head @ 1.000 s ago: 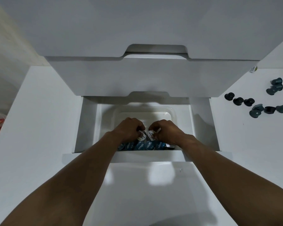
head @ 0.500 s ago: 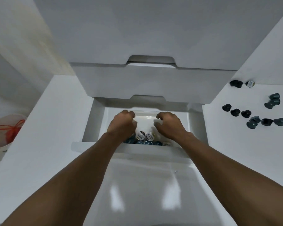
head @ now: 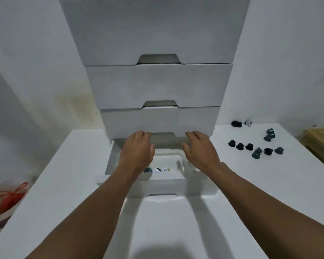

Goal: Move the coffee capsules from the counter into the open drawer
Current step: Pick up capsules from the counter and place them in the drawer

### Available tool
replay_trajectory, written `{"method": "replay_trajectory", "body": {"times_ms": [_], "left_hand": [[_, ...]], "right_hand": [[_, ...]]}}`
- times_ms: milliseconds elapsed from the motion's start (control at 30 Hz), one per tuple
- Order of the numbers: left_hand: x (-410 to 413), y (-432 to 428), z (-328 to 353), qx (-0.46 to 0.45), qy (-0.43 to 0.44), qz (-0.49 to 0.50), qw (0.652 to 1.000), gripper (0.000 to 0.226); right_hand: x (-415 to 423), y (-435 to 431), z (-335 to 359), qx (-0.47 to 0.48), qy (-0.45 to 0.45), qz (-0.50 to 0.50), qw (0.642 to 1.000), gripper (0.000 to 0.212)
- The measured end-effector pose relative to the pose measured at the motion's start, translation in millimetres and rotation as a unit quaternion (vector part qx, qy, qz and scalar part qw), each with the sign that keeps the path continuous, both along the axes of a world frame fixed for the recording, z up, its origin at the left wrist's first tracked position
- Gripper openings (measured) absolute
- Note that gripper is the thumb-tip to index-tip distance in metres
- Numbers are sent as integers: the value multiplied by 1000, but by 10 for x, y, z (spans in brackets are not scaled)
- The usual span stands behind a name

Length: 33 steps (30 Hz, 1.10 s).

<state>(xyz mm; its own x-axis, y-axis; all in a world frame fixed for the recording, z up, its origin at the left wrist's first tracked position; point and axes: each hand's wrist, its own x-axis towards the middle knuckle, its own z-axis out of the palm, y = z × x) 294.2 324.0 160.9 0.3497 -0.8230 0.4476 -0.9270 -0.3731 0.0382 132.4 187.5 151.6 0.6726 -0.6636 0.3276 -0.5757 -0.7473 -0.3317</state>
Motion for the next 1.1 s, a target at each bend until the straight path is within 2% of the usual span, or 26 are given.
{"method": "replay_trajectory", "body": {"times_ms": [133,333,533,833,1100], "left_hand": [[-311,229,209,-39,-22,-29,999,25],[-840,301,361,-78,10,-75,994,24],[-1281,74,401,-76,38,-122,989,26],[-1999,-735,357,-65,55,-178,980,27],[-2988,-1942,178,-46,100,-167,980,28]], "right_hand": [[-469,316,159,-4,-17,-31,999,41],[-1003,565,324,3,-26,-75,997,41],[-1432,533,431,9,-35,-114,993,42],[-2238,-55,364,24,-43,-172,984,36],[-3158,-1150,189,37,-11,-178,983,35]]}}
